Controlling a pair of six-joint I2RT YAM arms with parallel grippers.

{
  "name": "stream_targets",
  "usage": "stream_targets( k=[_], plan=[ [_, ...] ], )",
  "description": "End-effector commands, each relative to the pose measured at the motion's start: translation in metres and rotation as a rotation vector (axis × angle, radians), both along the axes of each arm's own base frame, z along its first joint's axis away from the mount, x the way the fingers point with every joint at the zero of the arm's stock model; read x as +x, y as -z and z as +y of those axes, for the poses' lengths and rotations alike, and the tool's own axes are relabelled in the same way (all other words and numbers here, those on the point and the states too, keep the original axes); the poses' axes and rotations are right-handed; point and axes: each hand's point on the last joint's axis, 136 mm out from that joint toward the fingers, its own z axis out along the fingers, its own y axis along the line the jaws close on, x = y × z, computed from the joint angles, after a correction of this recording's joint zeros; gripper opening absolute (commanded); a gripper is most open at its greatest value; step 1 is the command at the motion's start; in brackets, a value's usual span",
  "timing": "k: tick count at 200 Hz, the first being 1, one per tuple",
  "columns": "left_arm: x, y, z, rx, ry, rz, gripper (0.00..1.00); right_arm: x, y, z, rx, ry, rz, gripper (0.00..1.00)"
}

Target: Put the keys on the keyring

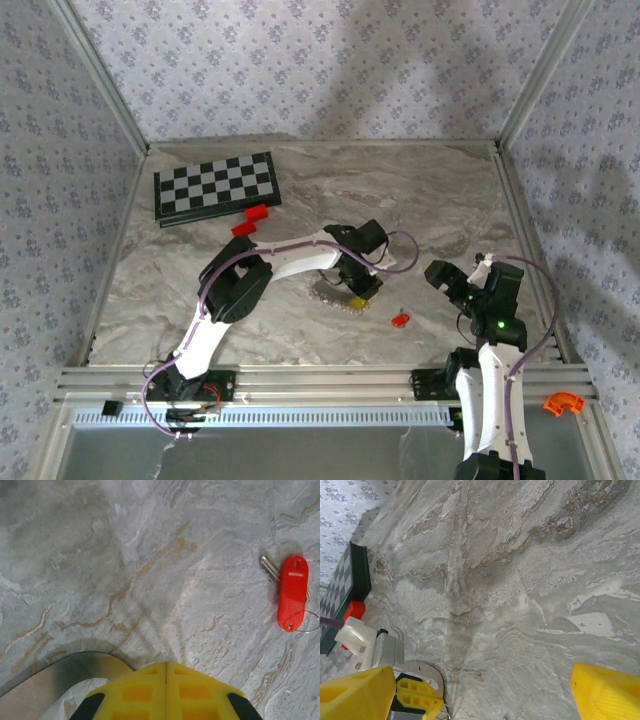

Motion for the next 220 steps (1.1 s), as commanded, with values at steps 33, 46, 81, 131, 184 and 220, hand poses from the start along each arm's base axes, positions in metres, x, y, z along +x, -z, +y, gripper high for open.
stream_targets(
  k=[33, 46, 81, 131, 184, 220],
  plan=[
    [0.008, -0.041, 0.009, -0.058, -0.013, -0.079, 0.0, 0.003, -0.01, -0.004, -0.028, 0.003, -0.029, 0.91],
    [0.01, -0.05, 0.012, -0.073, -0.022, -0.102, 0.0, 0.004, -0.011, -0.003, -0.027, -0.001, -0.034, 0.91],
    [0.011, -0.079, 0.019, -0.14, -0.026, -0.175, 0.0, 0.01, -0.021, -0.001, -0.035, -0.018, -0.082, 0.91],
    [0.007, -0.128, 0.031, -0.294, -0.002, -0.324, 0.0, 0.019, -0.048, 0.029, 0.04, -0.15, -0.217, 0.88],
    [0.004, -0.173, 0.049, -0.453, 0.004, -0.454, 0.0, 0.014, -0.092, 0.092, -0.044, -0.402, -0.422, 0.86],
    [-0.006, -0.2, 0.062, -0.575, 0.034, -0.523, 0.0, -0.002, -0.117, 0.131, -0.028, -0.573, -0.572, 0.79]
  ],
)
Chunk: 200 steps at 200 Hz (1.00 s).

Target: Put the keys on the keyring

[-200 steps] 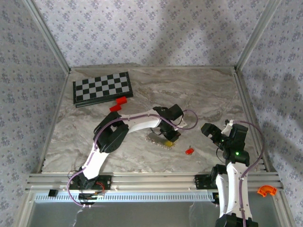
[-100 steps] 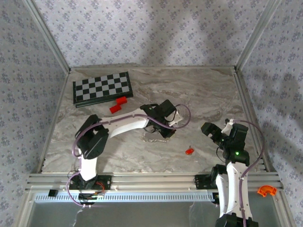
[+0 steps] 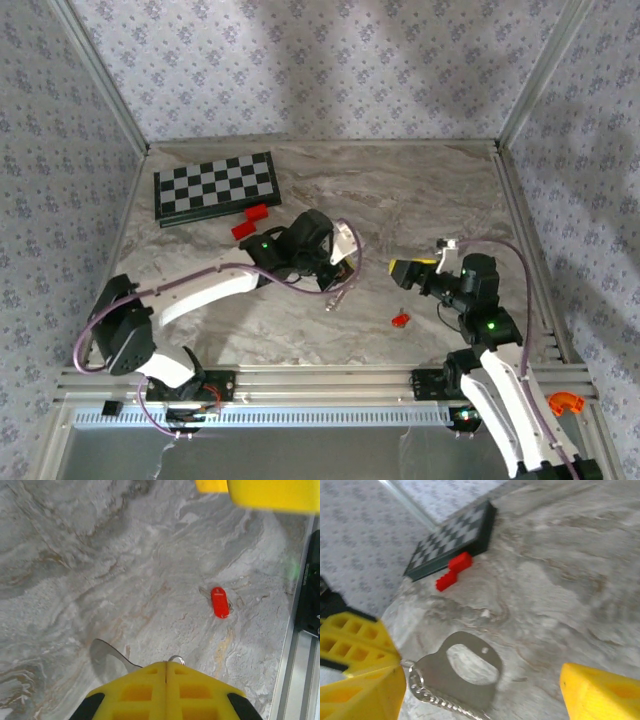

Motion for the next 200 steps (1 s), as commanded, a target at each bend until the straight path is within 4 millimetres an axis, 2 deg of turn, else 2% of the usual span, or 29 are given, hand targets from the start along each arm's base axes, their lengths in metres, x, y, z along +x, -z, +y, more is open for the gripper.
stream_targets(
  k=[1, 44, 105, 168, 200],
  plan=[
    [-0.002, -0.039, -0.001, -0.141, 0.049, -0.105, 0.0, -0.002, -0.043, 0.016, 0.019, -0.068, -0.191, 0.79],
    [-0.017, -0.07, 0.009, -0.261, 0.122, -0.168, 0.0, -0.023, -0.063, 0.045, 0.017, -0.218, -0.311, 0.71],
    [-0.023, -0.085, 0.015, -0.301, 0.15, -0.193, 0.0, -0.044, -0.083, 0.068, 0.003, -0.335, -0.458, 0.51],
    [-0.033, -0.095, 0.017, -0.334, 0.191, -0.198, 0.0, -0.048, -0.09, 0.075, -0.054, -0.376, -0.517, 0.32],
    [-0.042, -0.106, 0.019, -0.364, 0.225, -0.202, 0.0, -0.048, -0.093, 0.075, -0.069, -0.371, -0.536, 0.27]
  ],
)
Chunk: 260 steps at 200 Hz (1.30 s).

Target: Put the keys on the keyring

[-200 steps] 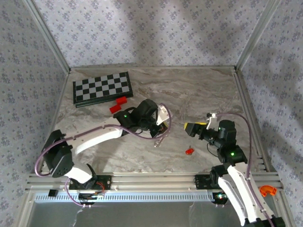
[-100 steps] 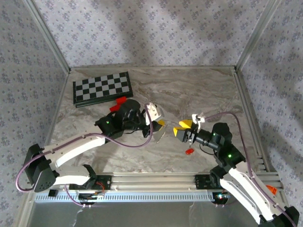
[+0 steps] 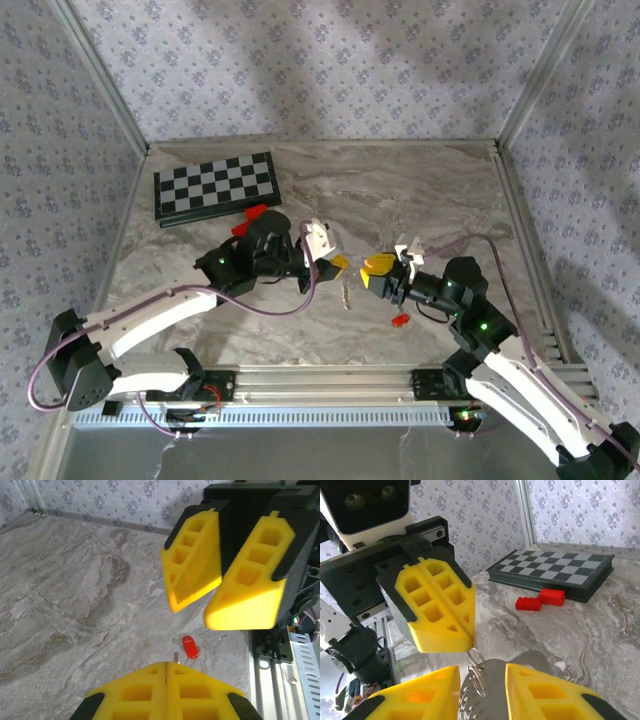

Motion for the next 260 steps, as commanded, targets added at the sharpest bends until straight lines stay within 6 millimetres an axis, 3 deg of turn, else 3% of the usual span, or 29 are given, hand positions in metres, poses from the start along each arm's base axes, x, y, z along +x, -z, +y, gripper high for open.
stream_targets(
  k=[1, 68, 133, 260],
  plan=[
    [-0.013, -0.031, 0.002, -0.087, 0.068, -0.058, 0.0, -0.001, -0.019, -0.002, 0.004, 0.007, -0.075, 0.27],
    [-0.024, -0.045, 0.006, -0.126, 0.106, -0.063, 0.0, -0.001, -0.02, -0.001, 0.014, 0.005, -0.095, 0.26],
    [-0.029, -0.053, 0.009, -0.146, 0.121, -0.069, 0.0, -0.005, -0.021, 0.003, 0.001, -0.034, -0.119, 0.3],
    [-0.032, -0.059, 0.005, -0.157, 0.144, -0.063, 0.0, -0.028, -0.019, 0.036, -0.006, -0.201, -0.144, 0.36]
  ],
)
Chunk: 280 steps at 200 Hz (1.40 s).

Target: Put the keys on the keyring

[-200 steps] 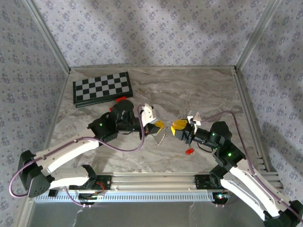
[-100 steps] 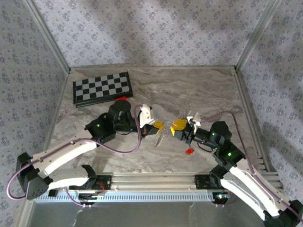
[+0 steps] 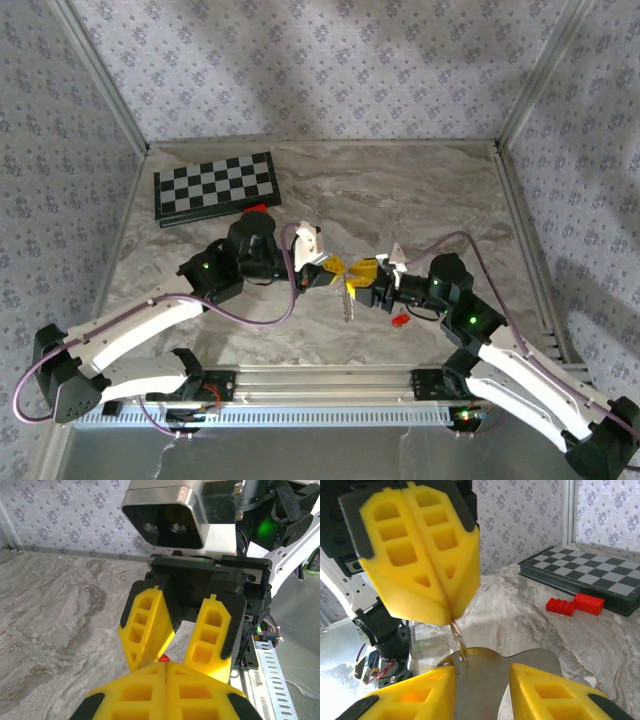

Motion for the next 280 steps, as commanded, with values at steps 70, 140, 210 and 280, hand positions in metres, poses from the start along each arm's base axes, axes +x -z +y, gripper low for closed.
stream_targets(
  k=[70, 140, 210, 280],
  plan=[
    [-0.009, -0.024, -0.002, -0.063, 0.048, -0.034, 0.0, -0.002, -0.029, 0.003, 0.066, 0.014, -0.104, 0.32],
    [-0.015, -0.022, -0.002, -0.06, 0.072, -0.031, 0.0, -0.001, -0.028, 0.003, 0.07, 0.02, -0.109, 0.26],
    [-0.018, -0.02, -0.005, -0.056, 0.091, -0.027, 0.0, -0.005, -0.028, 0.006, 0.068, -0.002, -0.12, 0.01],
    [-0.01, -0.013, 0.001, -0.027, 0.027, -0.038, 0.0, -0.005, -0.027, -0.006, 0.042, 0.056, -0.178, 0.0]
  ],
)
